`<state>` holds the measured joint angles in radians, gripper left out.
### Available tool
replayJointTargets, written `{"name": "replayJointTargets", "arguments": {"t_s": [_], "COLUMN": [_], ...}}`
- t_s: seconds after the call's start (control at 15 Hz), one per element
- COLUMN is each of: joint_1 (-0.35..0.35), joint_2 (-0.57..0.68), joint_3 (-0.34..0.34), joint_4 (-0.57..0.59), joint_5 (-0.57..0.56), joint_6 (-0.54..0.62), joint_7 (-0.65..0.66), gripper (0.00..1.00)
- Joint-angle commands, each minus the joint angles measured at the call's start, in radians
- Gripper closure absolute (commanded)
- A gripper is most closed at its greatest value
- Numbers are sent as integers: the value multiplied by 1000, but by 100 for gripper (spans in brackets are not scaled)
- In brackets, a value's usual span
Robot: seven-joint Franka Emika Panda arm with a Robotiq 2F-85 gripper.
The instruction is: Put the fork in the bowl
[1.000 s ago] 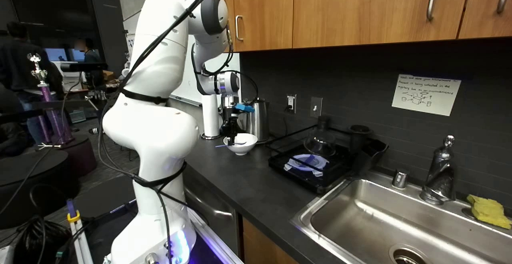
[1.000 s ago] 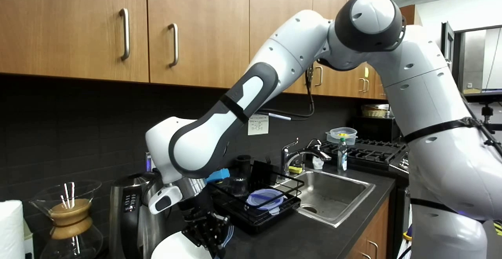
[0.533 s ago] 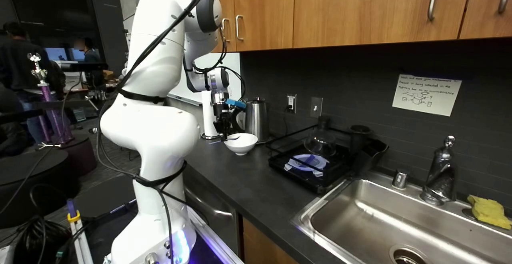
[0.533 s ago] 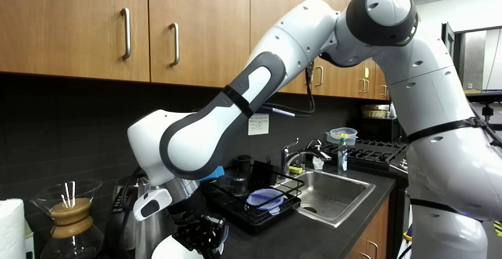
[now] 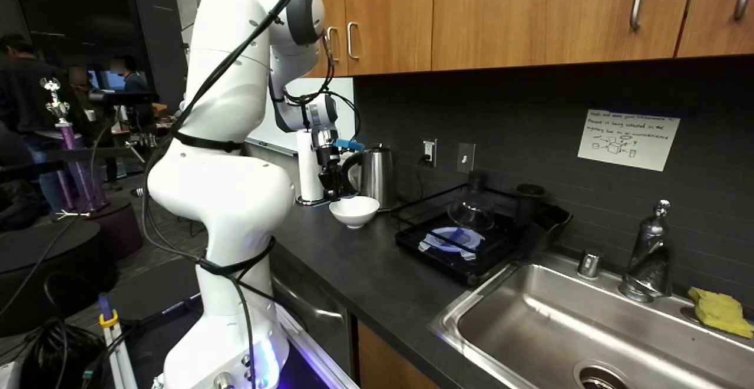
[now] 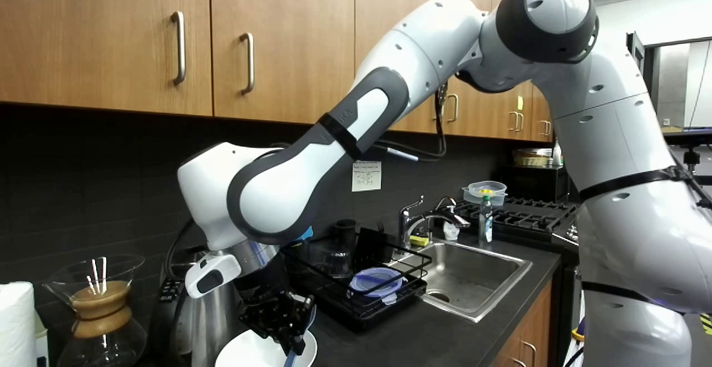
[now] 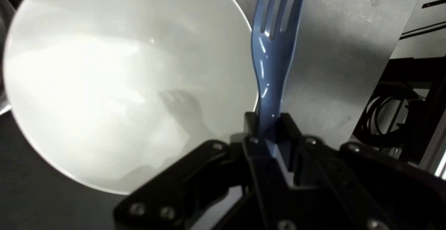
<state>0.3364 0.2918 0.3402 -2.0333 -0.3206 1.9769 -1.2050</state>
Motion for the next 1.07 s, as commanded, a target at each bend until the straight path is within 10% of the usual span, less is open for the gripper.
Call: {"name": "replayJointTargets", "arguments": {"t_s": [0.0,0.93,1.0], "joint_1": [-2,-41,-43], "joint_2": [1,68,68], "joint_3": [-15,-32,-30], "joint_4": [15,28,27], "joint_5": [-74,-91,-84], "joint_6": [11,192,194], "joint_7": [8,-71,-83], "gripper": [96,96,58]}}
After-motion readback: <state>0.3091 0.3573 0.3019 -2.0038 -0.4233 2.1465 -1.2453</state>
